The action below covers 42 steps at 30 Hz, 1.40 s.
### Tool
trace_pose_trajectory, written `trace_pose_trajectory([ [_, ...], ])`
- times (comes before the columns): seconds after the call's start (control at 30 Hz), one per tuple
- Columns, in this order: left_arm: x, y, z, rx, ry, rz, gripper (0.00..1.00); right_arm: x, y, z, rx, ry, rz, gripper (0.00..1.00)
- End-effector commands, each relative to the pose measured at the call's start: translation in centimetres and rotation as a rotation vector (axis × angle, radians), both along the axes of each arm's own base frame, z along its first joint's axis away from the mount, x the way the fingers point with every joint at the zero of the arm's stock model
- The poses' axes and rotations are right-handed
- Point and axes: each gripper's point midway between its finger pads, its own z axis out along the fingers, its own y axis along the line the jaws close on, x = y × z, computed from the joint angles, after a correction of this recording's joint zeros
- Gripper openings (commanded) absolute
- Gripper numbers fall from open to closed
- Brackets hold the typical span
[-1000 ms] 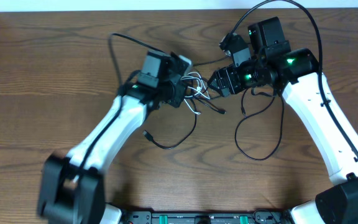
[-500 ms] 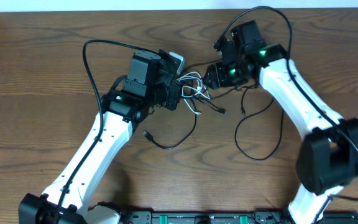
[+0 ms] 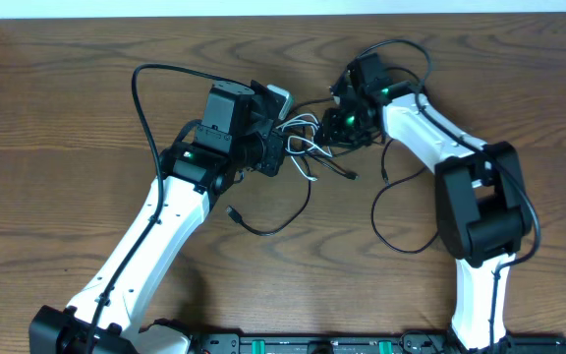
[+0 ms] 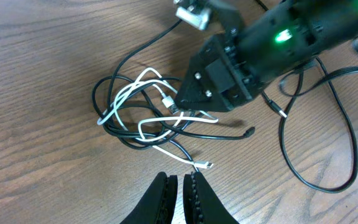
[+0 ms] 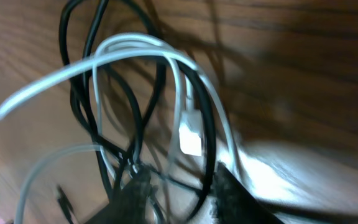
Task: Untangle cables
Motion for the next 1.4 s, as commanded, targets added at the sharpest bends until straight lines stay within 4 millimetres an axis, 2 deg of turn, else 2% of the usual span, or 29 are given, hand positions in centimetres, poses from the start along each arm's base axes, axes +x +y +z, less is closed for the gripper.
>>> trace_pose_trajectory([
  [0.0,-0.2,0.1,-0.3,0.005,0.013,0.01,0.11,-0.9,2.4,-1.0,0.031,0.019,0.032,0.11],
  [0.07,-0.2,0.1,-0.3,0.005,0.013,0.01,0.11,-0.4,3.0,-0.7,0.031,-0.023,0.044,0.01],
  [0.17,-0.2,0.2,-0.4,0.006,0.015,0.01,0.11,-0.2,3.3,1.1,0.063,-0.079,0.094,0.01],
  [0.23,-0.3,0.2,-0.4,0.007,0.018,0.01,0.11,0.0,3.4,3.2,0.091,-0.152,0.157,0.01],
  [0.33,-0.3,0.2,-0.3,0.006,0.016,0.01,0.11,-0.1,2.9,7.7,0.111,-0.296,0.269,0.01],
  [0.47,-0.2,0.2,-0.3,0.006,0.014,0.011,0.11,-1.8,1.7,12.5,0.085,-0.459,0.437,0.01],
  [0.63,-0.2,0.2,0.0,0.002,0.007,0.011,0.11,-5.1,0.6,16.0,0.113,-0.566,0.635,0.01],
  [0.83,-0.7,-0.4,0.4,-0.042,0.012,-0.045,0.17,-7.6,-0.4,17.1,0.229,-0.591,0.765,0.01],
  [0.87,-0.9,-0.6,0.6,-0.063,0.014,-0.071,0.22,-7.8,-0.5,17.3,0.251,-0.595,0.772,0.01],
  [1.07,-0.8,0.1,1.4,-0.16,0.035,-0.106,0.37,-7.8,-1.4,18.6,0.346,-0.606,0.746,0.01],
  [1.2,-1.4,-0.6,1.9,-0.214,0.046,-0.163,0.43,-8.2,-1.3,18.9,0.379,-0.61,0.754,0.01],
  [1.37,-1.2,-1.6,1.6,-0.263,0.056,-0.208,0.47,-8.6,-0.9,18.9,0.387,-0.6,0.764,0.01],
])
